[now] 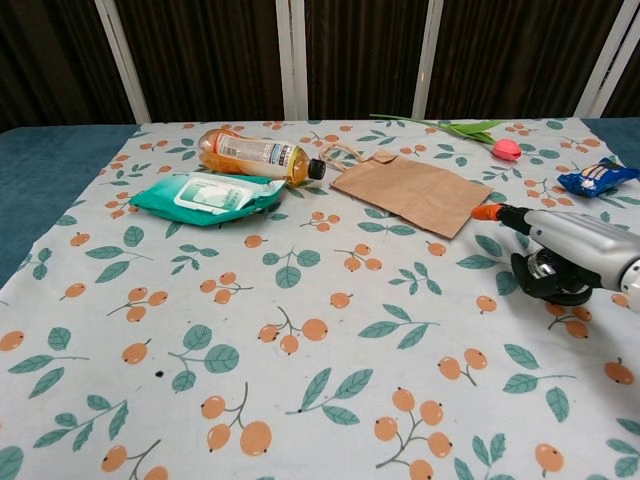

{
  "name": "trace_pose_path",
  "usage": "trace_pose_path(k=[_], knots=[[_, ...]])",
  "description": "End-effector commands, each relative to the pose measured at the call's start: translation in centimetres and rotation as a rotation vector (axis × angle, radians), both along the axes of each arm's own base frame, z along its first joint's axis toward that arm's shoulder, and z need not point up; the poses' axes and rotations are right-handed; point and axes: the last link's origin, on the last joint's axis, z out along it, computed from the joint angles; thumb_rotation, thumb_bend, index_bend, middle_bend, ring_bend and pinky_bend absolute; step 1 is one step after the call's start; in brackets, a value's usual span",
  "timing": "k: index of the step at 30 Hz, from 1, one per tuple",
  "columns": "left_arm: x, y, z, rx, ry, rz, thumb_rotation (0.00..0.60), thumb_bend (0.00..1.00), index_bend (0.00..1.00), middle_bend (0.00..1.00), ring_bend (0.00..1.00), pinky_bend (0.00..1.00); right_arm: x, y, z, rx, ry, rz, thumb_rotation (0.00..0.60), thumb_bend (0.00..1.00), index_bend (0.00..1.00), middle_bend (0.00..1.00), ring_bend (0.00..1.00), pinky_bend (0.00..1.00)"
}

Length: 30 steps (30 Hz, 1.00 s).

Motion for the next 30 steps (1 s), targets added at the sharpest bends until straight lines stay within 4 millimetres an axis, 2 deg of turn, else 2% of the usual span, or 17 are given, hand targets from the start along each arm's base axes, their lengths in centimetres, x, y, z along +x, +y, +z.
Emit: trace_pose_path(k=[1,9,14,19,24,26,30], knots=[[0.0,0.0,0.1,0.003,-0.001,0.001,0.600,0.33,0.05,0.00,0.00,0.10,-0.1,-0.2,-0.5,0.012,0.003,-0.010,0.600,0.79,0.04,0.00,0.00,0.00],[-0.1,0.0,0.1,0.000,0.000,0.001,0.600,0.33,0.05,0.00,0.00,0.10,-0.6,-0.2,-1.4,0.039,-0.005,-0.026,0.600,0.79,0.04,0.00,0.00,0.00],[0.0,0.0,0.0,-0.002,0.001,-0.001,0.600,0.33,0.05,0.00,0.00,0.10,0.3,-0.4,0.4,-0.009,-0.043,0.014,0.600,0.79,0.04,0.00,0.00,0.00],[0.0,-0.1,0.0,-0.003,-0.001,-0.001,0.600,0.33,0.05,0.00,0.00,0.10,2.4,-0.5,5.0,-0.127,-0.098,0.090,0.600,0.78,0.04,0.00,0.00,0.00],[0.0,-0.2,0.2,0.001,-0.007,-0.006,0.600,0.33,0.05,0.00,0.00,0.10,4.0,0.8,10.7,-0.237,-0.162,0.127,0.600,0.79,0.04,0.00,0.00,0.00],[0.0,-0.3,0.2,0.000,-0.012,-0.007,0.600,0.33,0.05,0.00,0.00,0.10,3.8,2.2,12.8,-0.244,-0.154,0.121,0.600,0.79,0.04,0.00,0.00,0.00],[0.0,-0.4,0.5,0.004,-0.021,-0.015,0.600,0.33,0.05,0.00,0.00,0.10,2.1,6.8,16.4,-0.174,-0.056,0.050,0.600,0.78,0.04,0.00,0.00,0.00]])
